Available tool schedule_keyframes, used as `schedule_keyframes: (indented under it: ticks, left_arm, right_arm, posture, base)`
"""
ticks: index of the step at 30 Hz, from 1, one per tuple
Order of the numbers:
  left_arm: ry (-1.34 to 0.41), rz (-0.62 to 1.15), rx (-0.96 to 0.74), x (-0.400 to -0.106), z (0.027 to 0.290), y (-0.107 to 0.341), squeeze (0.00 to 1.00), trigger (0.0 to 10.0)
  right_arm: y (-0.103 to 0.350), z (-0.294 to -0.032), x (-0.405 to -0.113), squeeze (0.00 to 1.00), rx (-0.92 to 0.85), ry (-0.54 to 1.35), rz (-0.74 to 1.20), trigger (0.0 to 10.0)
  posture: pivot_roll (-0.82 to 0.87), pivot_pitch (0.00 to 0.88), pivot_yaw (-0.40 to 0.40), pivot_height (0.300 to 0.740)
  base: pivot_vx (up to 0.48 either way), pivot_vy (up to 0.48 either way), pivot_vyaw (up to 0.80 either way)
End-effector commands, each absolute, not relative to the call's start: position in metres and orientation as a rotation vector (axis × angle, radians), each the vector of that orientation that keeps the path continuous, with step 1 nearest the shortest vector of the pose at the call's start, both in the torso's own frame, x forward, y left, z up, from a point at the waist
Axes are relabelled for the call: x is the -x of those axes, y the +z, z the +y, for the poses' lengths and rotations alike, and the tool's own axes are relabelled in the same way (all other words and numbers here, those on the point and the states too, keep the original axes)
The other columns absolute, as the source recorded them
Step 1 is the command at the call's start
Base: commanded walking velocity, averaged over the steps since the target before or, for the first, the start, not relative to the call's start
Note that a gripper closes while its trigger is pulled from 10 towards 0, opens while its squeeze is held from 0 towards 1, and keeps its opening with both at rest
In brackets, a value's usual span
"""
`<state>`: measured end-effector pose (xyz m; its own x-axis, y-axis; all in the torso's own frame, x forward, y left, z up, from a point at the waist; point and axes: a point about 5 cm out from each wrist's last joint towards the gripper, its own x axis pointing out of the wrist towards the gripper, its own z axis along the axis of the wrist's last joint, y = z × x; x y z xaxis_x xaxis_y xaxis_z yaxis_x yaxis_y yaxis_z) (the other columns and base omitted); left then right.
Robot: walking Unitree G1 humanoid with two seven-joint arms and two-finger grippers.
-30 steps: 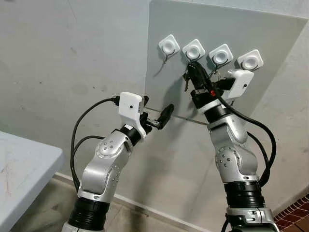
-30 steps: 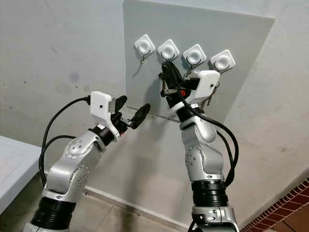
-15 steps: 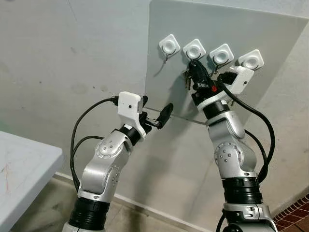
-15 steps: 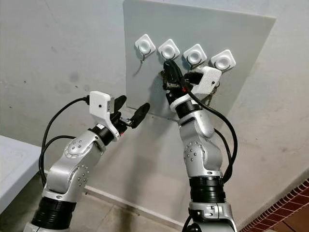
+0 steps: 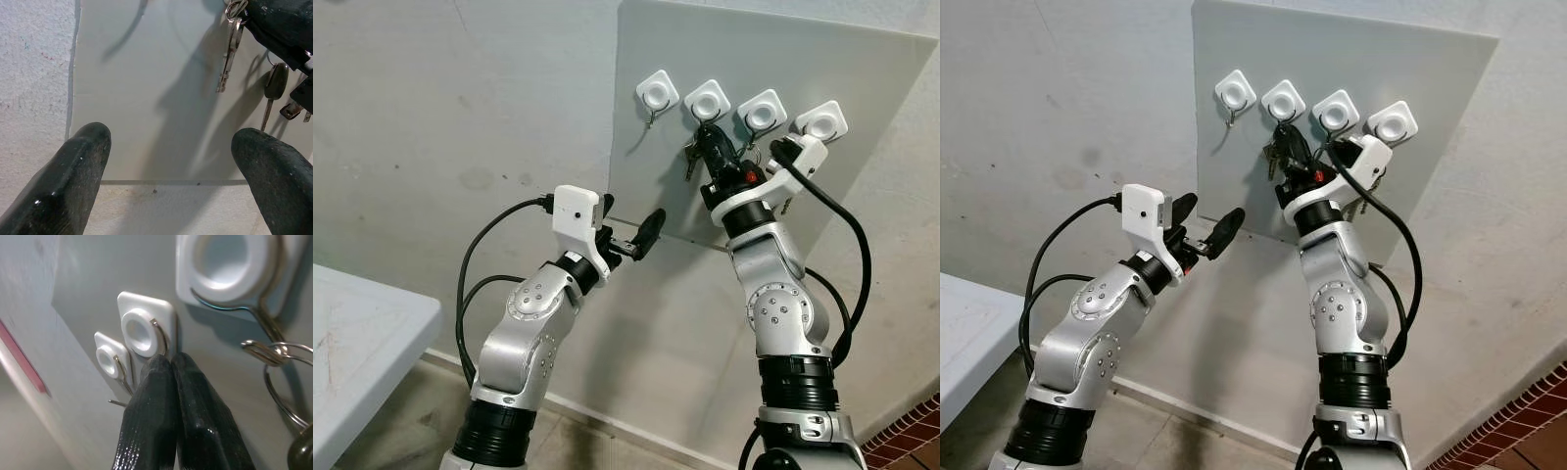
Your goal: Hang keys on a hook
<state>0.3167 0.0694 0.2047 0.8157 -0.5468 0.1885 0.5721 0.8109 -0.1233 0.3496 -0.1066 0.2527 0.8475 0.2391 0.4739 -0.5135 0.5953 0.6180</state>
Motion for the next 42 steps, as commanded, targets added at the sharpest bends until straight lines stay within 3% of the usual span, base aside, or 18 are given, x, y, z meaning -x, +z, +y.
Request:
schedule_keyframes:
  ticks: [1,15,16,17,37,38,42]
  left_arm:
    - [-0.604,-0.169,0.188,-0.316,0.068,0.212,0.0,10.0]
    - [-0.6,-0.167,0.197,-0.316,0.07,0.213,0.0,10.0]
    - [-0.599,-0.167,0.198,-0.316,0.07,0.213,0.0,10.0]
    - [-0.598,-0.166,0.2,-0.316,0.07,0.213,0.0,10.0]
    - [-0.575,-0.173,0.188,-0.318,0.073,0.214,0.0,10.0]
    - [-0.571,-0.174,0.184,-0.318,0.074,0.213,0.0,10.0]
    - [-0.553,-0.167,0.176,-0.319,0.076,0.209,0.0,10.0]
  right_arm:
    - [0.257,-0.112,-0.349,0.0,-0.872,0.432,-0.376,10.0]
    - [0.251,-0.109,-0.347,0.0,-0.982,0.436,-0.35,10.0]
    - [0.25,-0.109,-0.346,0.95,-0.991,0.438,-0.349,10.0]
    - [0.25,-0.109,-0.346,1.0,-0.992,0.438,-0.348,10.0]
    - [0.238,-0.112,-0.344,1.0,-0.956,0.417,-0.322,10.0]
    - [0.233,-0.113,-0.343,0.0,-0.943,0.408,-0.313,10.0]
    - [0.217,-0.117,-0.338,0.0,-0.896,0.39,-0.279,10.0]
  posture:
    - [0.03,0.0,-0.06,0.74]
    - [0.04,0.0,-0.059,0.74]
    - [0.04,0.0,-0.06,0.74]
    - [0.04,0.0,-0.06,0.74]
    - [0.05,0.0,-0.062,0.74]
    - [0.05,0.0,-0.062,0.74]
    - [0.04,0.0,-0.061,0.74]
  base:
    - [0.0,0.0,0.0]
    - [0.0,0.0,0.0]
    - [0.0,0.0,0.0]
    - [0.0,0.0,0.0]
    - [0.0,0.0,0.0]
    - [0.0,0.0,0.0]
    - [0.0,0.0,0.0]
